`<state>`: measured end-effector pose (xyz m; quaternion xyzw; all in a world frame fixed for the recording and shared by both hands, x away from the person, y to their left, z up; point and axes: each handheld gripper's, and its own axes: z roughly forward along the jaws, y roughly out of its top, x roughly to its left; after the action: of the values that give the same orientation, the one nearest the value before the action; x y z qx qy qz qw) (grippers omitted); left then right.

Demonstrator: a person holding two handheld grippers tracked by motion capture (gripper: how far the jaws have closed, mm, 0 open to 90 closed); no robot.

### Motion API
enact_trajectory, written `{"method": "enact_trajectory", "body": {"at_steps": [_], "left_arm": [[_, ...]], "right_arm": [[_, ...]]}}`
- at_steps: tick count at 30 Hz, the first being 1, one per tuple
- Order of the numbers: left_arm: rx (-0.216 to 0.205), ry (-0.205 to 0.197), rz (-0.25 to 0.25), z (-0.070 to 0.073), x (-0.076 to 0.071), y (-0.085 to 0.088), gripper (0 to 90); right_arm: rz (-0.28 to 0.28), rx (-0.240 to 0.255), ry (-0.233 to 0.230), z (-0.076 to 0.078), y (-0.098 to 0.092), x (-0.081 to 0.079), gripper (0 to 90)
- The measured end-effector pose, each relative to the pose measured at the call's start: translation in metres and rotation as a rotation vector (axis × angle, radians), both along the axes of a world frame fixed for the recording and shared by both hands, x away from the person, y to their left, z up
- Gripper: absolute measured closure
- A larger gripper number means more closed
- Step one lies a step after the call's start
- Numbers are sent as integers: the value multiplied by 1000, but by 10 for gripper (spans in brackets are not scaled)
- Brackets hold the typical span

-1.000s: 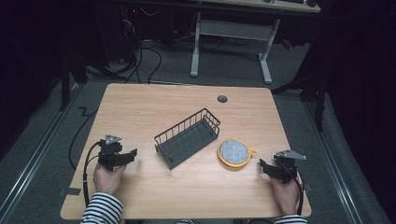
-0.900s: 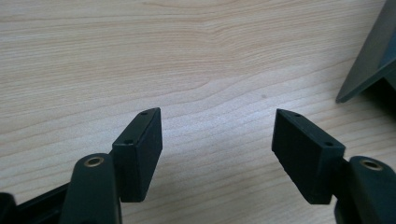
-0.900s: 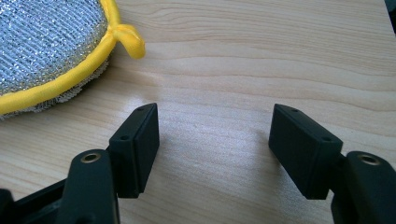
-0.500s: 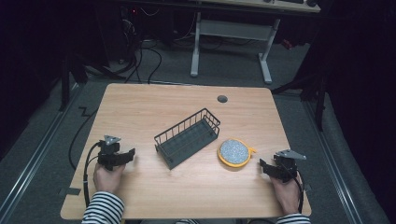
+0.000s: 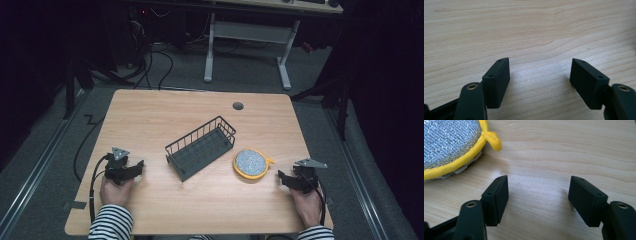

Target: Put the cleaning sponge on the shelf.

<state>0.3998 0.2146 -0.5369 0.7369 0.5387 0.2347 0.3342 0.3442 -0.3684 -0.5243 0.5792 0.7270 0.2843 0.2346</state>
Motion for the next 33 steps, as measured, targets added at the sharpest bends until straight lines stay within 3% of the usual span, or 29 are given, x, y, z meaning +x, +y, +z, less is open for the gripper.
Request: {"method": "enact_trajectory", "body": {"at_steps": [1,7,11,17,24,33], "left_arm": [[-1,1,0,0,0,0,324],[0,1,-3,0,0,0,316],[-2,3,-7,0,0,0,310],[-3,3,-11,0,0,0,300],[1,4,-14,0,0,0,297],[3,5,-17,0,0,0,296]], "right_arm": [[-10,25,24,5,-1,2,376],[7,98,19,23,2,6,385],[63,103,43,40,15,14,366],[125,106,75,51,34,31,330],[181,117,129,52,54,54,313],[196,123,198,45,65,76,309]]}}
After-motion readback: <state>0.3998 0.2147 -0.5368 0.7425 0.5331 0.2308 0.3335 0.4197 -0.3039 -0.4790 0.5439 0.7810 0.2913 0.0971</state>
